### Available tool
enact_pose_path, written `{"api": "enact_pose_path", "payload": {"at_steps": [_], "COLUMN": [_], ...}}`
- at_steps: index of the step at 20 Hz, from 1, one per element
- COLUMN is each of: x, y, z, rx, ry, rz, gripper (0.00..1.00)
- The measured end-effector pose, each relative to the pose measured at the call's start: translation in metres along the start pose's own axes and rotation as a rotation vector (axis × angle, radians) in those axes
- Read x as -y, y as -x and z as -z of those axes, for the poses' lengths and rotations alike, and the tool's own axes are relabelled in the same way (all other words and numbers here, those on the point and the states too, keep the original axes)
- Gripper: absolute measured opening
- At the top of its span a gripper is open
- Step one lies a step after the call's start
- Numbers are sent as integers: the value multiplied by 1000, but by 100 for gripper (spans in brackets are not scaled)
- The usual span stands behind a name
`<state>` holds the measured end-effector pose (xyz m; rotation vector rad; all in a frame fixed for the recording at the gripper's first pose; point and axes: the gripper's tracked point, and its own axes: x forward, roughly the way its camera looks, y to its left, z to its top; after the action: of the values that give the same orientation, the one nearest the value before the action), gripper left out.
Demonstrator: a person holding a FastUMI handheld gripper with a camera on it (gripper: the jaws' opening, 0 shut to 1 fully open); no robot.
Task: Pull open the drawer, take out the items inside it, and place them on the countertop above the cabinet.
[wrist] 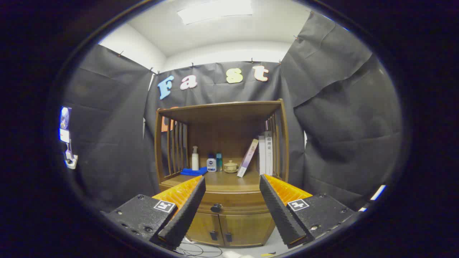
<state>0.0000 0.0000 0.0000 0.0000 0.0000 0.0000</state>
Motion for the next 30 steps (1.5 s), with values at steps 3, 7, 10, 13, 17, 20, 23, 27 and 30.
{"api": "enact_pose_path", "payload": {"at_steps": [3,7,10,13,17,20,23,27,30], "x": [3,1,-1,-3,-3,-10,-12,-14,-18], "y": [0,-1,-2,-2,-9,-21,-37,-67,-96], "z": [-2,2,4,5,14,29,52,98,140], "rx": [3,-7,-13,-16,-22,-38,-54,-100,-159], "ry": [-4,-8,-2,2,14,17,25,32,18], "rz": [13,12,11,10,17,1,1,11,13], "gripper": [99,99,99,99,99,99,99,99,99]}}
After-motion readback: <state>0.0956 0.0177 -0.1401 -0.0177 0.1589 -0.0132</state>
